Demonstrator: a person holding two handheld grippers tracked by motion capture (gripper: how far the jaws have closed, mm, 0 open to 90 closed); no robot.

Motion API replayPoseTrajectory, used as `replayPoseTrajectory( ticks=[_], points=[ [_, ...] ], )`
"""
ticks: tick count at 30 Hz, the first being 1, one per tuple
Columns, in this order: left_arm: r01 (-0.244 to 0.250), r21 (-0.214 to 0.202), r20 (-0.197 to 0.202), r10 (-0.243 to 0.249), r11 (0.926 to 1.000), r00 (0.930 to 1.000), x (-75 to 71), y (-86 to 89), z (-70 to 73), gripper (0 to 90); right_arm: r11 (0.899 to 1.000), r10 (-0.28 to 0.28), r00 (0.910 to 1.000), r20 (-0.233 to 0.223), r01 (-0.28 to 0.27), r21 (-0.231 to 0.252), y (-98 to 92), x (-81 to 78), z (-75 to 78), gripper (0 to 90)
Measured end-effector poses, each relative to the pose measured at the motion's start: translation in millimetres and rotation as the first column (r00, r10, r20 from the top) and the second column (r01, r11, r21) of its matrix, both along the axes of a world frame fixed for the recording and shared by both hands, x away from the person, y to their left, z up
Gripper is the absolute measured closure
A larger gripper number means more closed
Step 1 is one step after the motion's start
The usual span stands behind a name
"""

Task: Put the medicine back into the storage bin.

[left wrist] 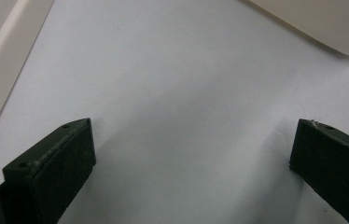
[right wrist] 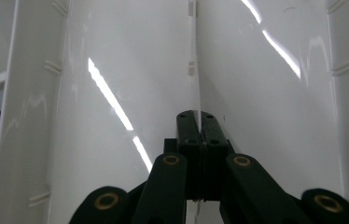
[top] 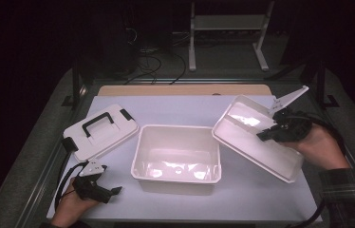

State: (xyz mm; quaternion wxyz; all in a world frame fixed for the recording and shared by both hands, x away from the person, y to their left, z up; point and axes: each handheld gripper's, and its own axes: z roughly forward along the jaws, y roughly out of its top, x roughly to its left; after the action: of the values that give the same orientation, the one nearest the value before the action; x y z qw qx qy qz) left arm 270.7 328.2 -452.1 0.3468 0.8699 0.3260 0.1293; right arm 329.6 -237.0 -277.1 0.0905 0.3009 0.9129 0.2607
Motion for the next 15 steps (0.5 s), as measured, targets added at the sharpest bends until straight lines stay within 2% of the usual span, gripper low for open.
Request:
replayPoseTrajectory(
  ticks=[7,15],
  points=[
    [-0.001,-0.001,0.001,0.001,1.0000,1.0000,0.1,-0.1,-0.1,0.0,0.998,-0.063,0.9979,-0.016,0.063,0.012,-25.4,-10.4,-19.8,89.2],
    [0.000,0.000,0.001,0.000,1.0000,1.0000,0.0,0.0,0.0,0.0,0.995,-0.095,0.9936,-0.061,0.096,0.003,-35.5,-19.6,-55.5,89.2]
  ],
)
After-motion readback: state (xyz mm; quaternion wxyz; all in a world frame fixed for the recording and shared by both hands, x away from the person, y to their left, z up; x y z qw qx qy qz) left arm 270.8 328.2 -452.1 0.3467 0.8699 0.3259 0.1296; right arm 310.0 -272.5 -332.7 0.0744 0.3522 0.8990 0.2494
